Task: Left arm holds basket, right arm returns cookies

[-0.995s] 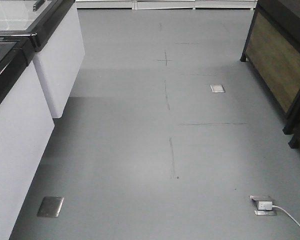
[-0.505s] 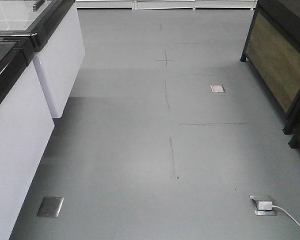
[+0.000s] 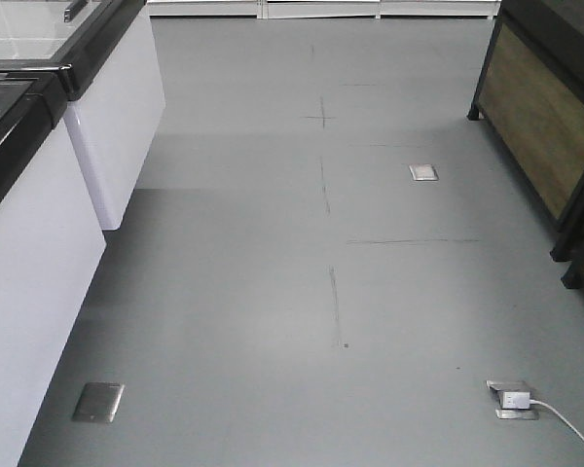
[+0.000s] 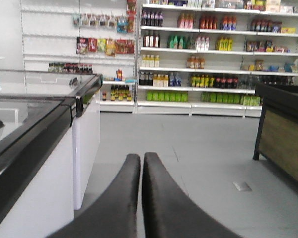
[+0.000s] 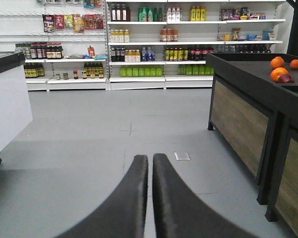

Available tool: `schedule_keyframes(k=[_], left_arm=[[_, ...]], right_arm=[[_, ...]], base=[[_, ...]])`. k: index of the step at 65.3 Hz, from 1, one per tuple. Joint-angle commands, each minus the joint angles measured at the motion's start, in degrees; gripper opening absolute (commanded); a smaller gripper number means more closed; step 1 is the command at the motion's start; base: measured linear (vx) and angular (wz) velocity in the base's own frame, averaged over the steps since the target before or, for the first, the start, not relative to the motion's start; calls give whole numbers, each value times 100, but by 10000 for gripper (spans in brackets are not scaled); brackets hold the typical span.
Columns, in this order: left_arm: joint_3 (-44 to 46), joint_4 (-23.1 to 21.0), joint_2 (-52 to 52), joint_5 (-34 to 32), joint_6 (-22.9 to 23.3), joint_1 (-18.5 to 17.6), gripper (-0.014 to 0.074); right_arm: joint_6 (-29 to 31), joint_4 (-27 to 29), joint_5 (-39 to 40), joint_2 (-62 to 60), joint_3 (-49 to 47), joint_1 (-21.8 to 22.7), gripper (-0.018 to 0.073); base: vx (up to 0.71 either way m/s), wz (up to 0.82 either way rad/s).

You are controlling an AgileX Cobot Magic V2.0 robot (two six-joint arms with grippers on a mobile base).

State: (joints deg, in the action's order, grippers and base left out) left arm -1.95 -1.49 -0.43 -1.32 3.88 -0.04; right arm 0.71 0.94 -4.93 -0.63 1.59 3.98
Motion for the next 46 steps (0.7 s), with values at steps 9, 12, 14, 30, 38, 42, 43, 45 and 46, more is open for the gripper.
schedule_keyframes(k=[9, 12, 14, 30, 38, 42, 43, 45, 46], left_arm=[[185, -77, -96, -1452, 49, 15, -6], [218, -189, -96, -1722, 49, 15, -6], [233, -285, -96, -1901, 39, 15, -6], [241, -352, -96, -3709, 32, 15, -4], [618, -265, -96, -3695, 46, 9, -4], [1037, -124, -96, -3381, 46, 9, -4], [1146, -94, -96, -3284, 46, 9, -4], [1318, -46, -88, -3023, 46, 9, -4], [1499, -19, -82, -2918, 46, 9, -4]], right_arm=[[36, -26, 411, -76, 107, -2, -6], [36, -26, 411, -76, 107, -2, -6], [36, -26, 411, -76, 107, -2, -6], [36, -26, 411, -76, 107, -2, -6], [36, -26, 411, -76, 107, -2, -6], [36, -26, 411, -76, 107, -2, -6], [36, -26, 411, -76, 107, -2, -6], [36, -26, 411, -76, 107, -2, -6], [36, -26, 411, -76, 107, -2, -6]], base=[[0, 0], [0, 0], [0, 0], [0, 0], [0, 0], [0, 0], [0, 0], [0, 0], [0, 0]])
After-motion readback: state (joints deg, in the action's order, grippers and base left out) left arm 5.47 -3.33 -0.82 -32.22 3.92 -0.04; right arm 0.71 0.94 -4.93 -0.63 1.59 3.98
